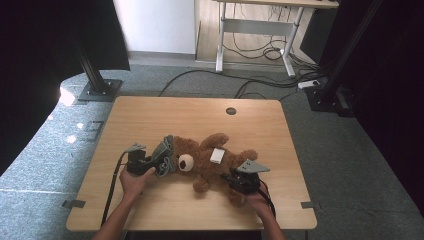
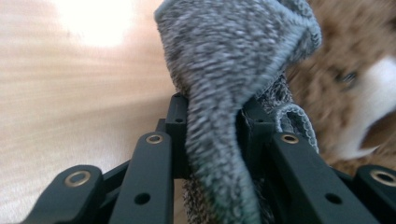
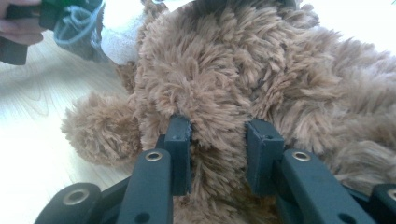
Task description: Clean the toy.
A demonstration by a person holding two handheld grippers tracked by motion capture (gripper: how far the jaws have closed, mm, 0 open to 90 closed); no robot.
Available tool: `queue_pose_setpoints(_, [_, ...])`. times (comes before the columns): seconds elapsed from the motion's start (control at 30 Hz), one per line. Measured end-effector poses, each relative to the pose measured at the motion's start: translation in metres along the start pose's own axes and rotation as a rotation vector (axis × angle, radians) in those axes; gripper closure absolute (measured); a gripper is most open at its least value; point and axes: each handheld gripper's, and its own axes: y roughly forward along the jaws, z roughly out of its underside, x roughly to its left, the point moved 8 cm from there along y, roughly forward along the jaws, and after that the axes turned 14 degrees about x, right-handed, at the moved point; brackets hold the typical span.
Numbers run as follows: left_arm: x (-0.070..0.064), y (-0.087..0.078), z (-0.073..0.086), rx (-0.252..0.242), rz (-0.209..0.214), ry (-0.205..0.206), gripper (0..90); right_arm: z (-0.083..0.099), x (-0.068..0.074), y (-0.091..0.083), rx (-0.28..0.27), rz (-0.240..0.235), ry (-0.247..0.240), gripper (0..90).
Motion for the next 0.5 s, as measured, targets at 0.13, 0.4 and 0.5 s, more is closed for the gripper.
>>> queue_pose_setpoints(0.13, [0.0, 0.006, 0.006, 0.028, 0.0, -0.001, 69.6, 0.0, 0.0, 0.0, -0.005, 0.0, 0.003, 66.3])
queue_pose_setpoints(0.4, [-0.016, -0.027, -0.012, -0.085, 0.033, 0.021, 70.3, 0.0, -0.002, -0.001, -0.008, -0.007, 0.006, 66.2])
queue_pose_setpoints(0.5, [-0.047, -0.044, -0.027, -0.153, 0.097, 0.084, 70.3, 0.0, -0.002, -0.001, -0.011, -0.016, 0.008, 66.2])
